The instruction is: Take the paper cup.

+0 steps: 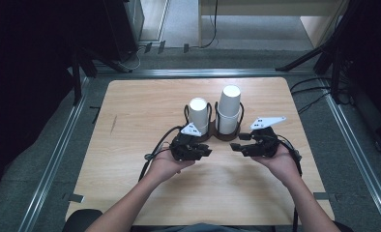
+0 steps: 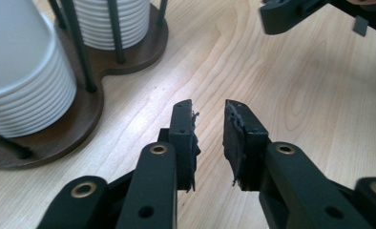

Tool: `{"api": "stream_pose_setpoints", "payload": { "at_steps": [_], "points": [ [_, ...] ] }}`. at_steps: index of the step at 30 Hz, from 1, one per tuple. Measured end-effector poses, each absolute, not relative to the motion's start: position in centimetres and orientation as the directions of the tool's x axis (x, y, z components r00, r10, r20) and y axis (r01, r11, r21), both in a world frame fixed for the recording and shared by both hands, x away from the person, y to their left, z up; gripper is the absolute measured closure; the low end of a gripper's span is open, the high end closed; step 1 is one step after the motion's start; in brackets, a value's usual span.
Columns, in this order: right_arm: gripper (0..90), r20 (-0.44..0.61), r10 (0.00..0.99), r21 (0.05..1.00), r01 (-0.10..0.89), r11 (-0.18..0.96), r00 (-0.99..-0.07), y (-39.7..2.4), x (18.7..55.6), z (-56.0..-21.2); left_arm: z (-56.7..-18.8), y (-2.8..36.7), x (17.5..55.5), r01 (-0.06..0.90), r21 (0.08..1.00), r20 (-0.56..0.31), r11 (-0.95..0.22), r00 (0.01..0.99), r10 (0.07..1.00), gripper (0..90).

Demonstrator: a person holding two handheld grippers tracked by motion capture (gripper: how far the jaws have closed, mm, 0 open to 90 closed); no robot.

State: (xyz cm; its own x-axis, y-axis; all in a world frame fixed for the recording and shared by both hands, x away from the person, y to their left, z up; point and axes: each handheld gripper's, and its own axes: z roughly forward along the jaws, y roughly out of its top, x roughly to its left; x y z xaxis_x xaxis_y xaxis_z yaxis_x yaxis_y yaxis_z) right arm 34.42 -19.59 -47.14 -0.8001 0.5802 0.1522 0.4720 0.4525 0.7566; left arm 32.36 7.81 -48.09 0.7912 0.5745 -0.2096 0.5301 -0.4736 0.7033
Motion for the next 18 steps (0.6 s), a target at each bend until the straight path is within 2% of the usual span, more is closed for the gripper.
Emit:
{"api": "stream_pose_setpoints", "payload": {
  "at_steps": [10,16,18],
  "points": [
    [43.2,0.164,0.579,0.746,0.485,0.457,-0.799,-19.76,34.58,-47.22,-47.67,8.81,32.66,0.553,0.71,-0.224,-0.436,0.765,0.604,78.3],
    [39.0,0.14,0.565,0.706,0.481,0.519,-0.814,-19.83,34.47,-47.3,-47.71,8.69,32.72,0.55,0.725,-0.23,-0.415,0.761,0.606,83.4],
    [33.8,0.113,0.583,0.693,0.485,0.533,-0.804,-19.97,34.64,-46.9,-47.8,8.28,32.71,0.552,0.727,-0.233,-0.408,0.757,0.61,84.2]
  ]
}}
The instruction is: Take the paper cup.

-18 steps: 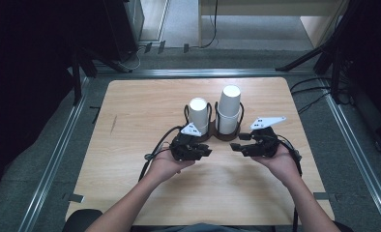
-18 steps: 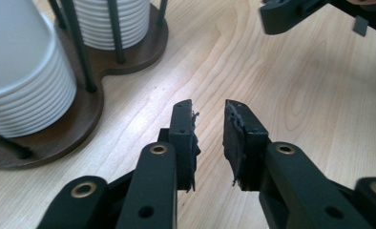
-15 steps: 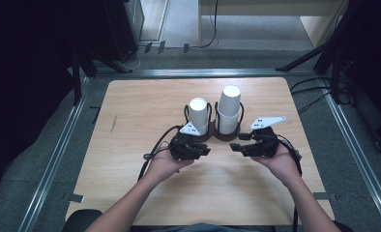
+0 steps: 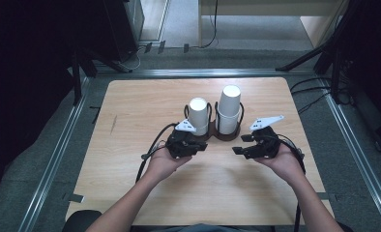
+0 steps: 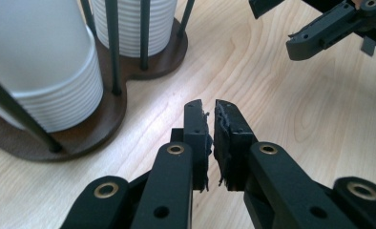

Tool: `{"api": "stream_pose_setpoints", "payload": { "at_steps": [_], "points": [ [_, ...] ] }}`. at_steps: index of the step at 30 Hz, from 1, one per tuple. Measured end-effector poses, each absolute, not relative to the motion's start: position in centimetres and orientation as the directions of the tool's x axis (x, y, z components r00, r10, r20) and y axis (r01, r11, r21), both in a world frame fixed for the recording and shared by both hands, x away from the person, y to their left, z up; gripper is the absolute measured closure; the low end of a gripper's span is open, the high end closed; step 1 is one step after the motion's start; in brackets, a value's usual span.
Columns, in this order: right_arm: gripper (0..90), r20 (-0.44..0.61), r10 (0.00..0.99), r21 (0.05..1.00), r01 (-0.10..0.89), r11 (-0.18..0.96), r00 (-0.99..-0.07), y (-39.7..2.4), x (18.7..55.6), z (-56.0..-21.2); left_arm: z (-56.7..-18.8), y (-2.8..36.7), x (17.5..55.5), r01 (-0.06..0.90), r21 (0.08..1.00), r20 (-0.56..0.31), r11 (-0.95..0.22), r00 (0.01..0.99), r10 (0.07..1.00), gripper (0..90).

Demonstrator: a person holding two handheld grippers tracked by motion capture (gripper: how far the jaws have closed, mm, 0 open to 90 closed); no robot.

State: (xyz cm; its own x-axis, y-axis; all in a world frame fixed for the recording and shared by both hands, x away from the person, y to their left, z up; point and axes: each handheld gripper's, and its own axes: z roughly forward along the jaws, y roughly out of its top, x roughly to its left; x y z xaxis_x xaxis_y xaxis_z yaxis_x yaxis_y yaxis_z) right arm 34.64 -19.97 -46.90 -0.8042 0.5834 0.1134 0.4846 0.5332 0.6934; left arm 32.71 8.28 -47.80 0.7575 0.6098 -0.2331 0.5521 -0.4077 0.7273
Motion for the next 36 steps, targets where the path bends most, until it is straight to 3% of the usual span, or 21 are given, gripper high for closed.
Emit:
{"api": "stream_pose_setpoints", "payload": {
  "at_steps": [5,18,36],
  "points": [
    [33.3,0.138,0.597,0.724,0.492,0.484,-0.79,-20.9,35.1,-45.5,-47.9,7.0,32.4,0.548,0.722,-0.212,-0.422,0.756,0.619,89.3],
    [28.8,0.089,0.634,0.744,0.475,0.47,-0.768,-21.3,37.2,-42.2,-46.8,5.3,33.5,0.575,0.732,-0.238,-0.366,0.719,0.653,89.7],
    [24.1,0.106,0.603,0.762,0.454,0.462,-0.791,-20.3,41.4,-37.5,-45.2,2.2,35.3,0.59,0.757,-0.265,-0.28,0.669,0.694,89.7]
  ]
}}
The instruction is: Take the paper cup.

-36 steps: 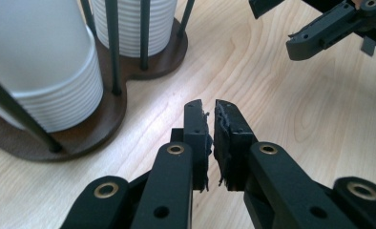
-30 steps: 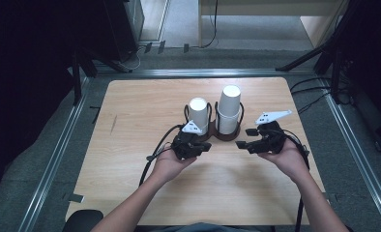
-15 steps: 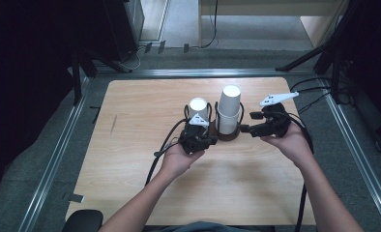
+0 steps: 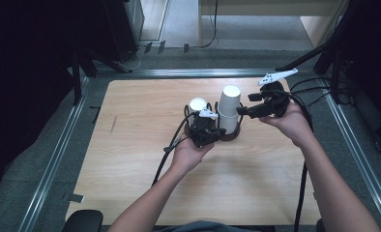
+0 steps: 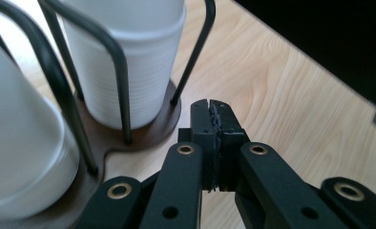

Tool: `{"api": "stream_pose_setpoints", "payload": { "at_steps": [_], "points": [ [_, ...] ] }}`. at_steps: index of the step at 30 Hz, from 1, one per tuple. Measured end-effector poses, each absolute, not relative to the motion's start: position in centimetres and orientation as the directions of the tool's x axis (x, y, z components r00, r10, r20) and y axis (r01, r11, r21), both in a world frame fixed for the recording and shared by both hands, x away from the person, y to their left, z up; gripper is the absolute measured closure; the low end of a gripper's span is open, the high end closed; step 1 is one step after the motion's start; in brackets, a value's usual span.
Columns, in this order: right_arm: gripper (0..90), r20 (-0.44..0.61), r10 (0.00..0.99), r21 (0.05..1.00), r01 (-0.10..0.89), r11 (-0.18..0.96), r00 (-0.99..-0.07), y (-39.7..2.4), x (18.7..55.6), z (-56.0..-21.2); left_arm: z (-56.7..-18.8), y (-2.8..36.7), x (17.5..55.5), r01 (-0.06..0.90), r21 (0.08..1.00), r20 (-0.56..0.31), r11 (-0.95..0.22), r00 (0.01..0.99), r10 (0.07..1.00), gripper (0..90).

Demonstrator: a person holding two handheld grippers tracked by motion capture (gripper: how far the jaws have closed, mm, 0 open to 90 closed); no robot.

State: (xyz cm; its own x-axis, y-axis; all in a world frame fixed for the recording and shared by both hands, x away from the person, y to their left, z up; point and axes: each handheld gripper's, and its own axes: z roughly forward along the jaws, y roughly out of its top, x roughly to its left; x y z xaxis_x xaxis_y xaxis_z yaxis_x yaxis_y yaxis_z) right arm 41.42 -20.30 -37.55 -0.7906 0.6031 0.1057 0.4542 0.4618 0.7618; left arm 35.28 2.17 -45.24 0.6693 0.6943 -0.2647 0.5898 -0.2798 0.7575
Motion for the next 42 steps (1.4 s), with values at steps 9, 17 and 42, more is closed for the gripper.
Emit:
{"api": "stream_pose_setpoints", "payload": {
  "at_steps": [9,17,42],
  "points": [
    [22.5,0.081,0.593,0.75,0.441,0.493,-0.801,-19.2,42.8,-37.1,-45.0,0.8,36.8,0.593,0.759,-0.249,-0.269,0.646,0.722,89.7],
    [22.5,0.061,0.587,0.749,0.425,0.507,-0.807,-18.2,43.3,-37.1,-45.0,0.8,37.8,0.582,0.76,-0.211,-0.29,0.642,0.737,89.7],
    [23.0,0.035,0.577,0.705,0.429,0.564,-0.816,-16.1,45.5,-37.5,-45.4,0.6,38.6,0.605,0.747,-0.219,-0.276,0.615,0.757,87.9]
  ]
}}
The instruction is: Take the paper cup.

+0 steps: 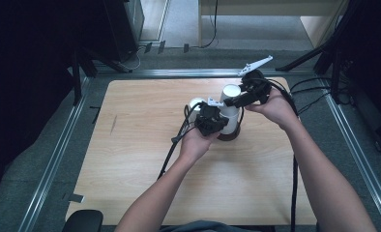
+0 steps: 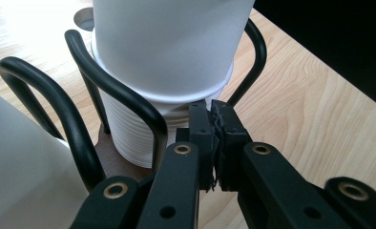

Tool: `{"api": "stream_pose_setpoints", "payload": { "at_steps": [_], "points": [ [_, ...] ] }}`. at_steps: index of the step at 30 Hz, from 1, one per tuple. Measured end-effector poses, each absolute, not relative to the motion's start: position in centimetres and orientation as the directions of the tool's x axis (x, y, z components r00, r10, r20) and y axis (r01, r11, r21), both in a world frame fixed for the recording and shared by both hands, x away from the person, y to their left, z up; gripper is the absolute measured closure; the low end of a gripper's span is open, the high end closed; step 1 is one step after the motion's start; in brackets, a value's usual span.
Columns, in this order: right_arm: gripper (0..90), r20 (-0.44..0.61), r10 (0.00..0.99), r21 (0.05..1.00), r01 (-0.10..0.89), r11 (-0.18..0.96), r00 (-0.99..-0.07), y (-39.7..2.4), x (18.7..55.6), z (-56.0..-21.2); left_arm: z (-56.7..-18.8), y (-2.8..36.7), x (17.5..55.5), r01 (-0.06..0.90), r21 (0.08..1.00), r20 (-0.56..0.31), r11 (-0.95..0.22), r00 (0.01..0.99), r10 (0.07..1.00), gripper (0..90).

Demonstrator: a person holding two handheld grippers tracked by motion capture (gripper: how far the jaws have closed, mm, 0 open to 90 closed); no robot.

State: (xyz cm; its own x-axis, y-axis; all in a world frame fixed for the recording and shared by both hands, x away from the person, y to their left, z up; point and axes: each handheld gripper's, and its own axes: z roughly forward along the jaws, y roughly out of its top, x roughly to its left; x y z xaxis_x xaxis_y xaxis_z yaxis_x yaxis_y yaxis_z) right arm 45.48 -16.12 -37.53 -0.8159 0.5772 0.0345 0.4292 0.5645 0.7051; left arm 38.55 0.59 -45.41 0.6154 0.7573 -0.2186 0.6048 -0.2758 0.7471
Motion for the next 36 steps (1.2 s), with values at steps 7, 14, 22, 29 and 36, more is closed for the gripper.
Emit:
{"api": "stream_pose_setpoints", "payload": {
  "at_steps": [7,14,22,29,36],
  "points": [
    [30.5,0.029,0.574,0.702,0.426,0.571,-0.818,-15.7,45.5,-37.6,-45.5,0.5,38.6,0.604,0.744,-0.213,-0.285,0.619,0.756,87.3],
    [31.2,0.038,0.569,0.702,0.427,0.57,-0.822,-15.9,45.5,-37.4,-45.6,0.5,38.6,0.603,0.745,-0.213,-0.286,0.621,0.754,86.9],
    [31.6,0.042,0.573,0.702,0.432,0.566,-0.818,-15.9,45.3,-36.5,-45.7,0.5,38.6,0.603,0.749,-0.224,-0.273,0.62,0.752,86.4],
    [31.8,0.044,0.583,0.707,0.437,0.556,-0.812,-16.0,45.1,-35.4,-45.8,0.6,38.6,0.591,0.757,-0.219,-0.277,0.63,0.745,84.6],
    [31.9,0.037,0.579,0.717,0.425,0.552,-0.815,-16.0,44.9,-34.3,-45.7,0.8,38.6,0.588,0.763,-0.223,-0.269,0.63,0.744,83.5]
  ]
}}
